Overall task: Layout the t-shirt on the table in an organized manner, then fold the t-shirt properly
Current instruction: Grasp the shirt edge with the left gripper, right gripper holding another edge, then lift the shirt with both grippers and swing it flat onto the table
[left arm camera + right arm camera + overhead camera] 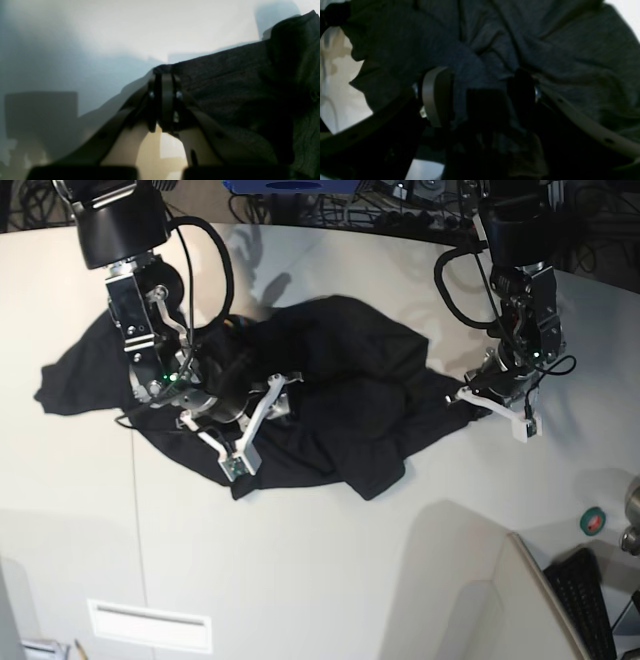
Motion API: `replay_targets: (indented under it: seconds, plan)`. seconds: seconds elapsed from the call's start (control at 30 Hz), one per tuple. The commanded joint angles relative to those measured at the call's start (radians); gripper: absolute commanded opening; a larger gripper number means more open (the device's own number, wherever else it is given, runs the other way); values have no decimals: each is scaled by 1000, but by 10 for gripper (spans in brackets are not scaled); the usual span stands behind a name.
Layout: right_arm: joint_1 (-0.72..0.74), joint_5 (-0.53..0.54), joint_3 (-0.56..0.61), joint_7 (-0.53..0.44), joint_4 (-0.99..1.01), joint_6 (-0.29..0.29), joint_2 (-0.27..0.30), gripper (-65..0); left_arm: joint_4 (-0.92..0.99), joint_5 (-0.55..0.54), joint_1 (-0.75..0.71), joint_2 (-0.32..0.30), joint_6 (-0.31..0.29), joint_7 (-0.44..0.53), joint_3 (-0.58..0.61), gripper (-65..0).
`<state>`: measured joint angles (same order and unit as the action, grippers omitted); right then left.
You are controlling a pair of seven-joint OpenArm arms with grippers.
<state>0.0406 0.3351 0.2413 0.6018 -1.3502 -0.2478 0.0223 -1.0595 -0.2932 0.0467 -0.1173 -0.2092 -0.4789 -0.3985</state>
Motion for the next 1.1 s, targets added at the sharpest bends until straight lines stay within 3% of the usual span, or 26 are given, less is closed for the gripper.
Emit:
replay_targets:
  seconds: [0.0, 0.43, 0.5, 0.63, 0.77, 0.9, 1.07]
  plan:
    - [20, 12, -1, -6, -15, -12, -5, -263, -1, 18, -3, -6, 15, -34, -1, -650]
    - [11, 12, 0, 33, 36, -12, -5, -287, -1, 18, -1, -6, 15, -34, -1, -650]
    - [11, 12, 3, 33, 36, -12, -5, -374, -1, 18, -1, -6, 15, -34, -1, -650]
    - [11, 12, 5, 33, 35, -14, -5, -650, -1, 18, -1, -6, 15, -34, -1, -650]
    - [-35, 14, -3, 33, -70, -14, 1, -650, -3, 18, -1, -8, 15, -34, -1, -650]
    - [-129, 14, -6, 33, -298, -9, 57, -650, -3, 18, -1, -26, 15, -34, -33, -650]
    - [-268, 14, -144, 33, -484, -11, 94, -650, -28, 21, -3, -43, 12, -34, -118, -650]
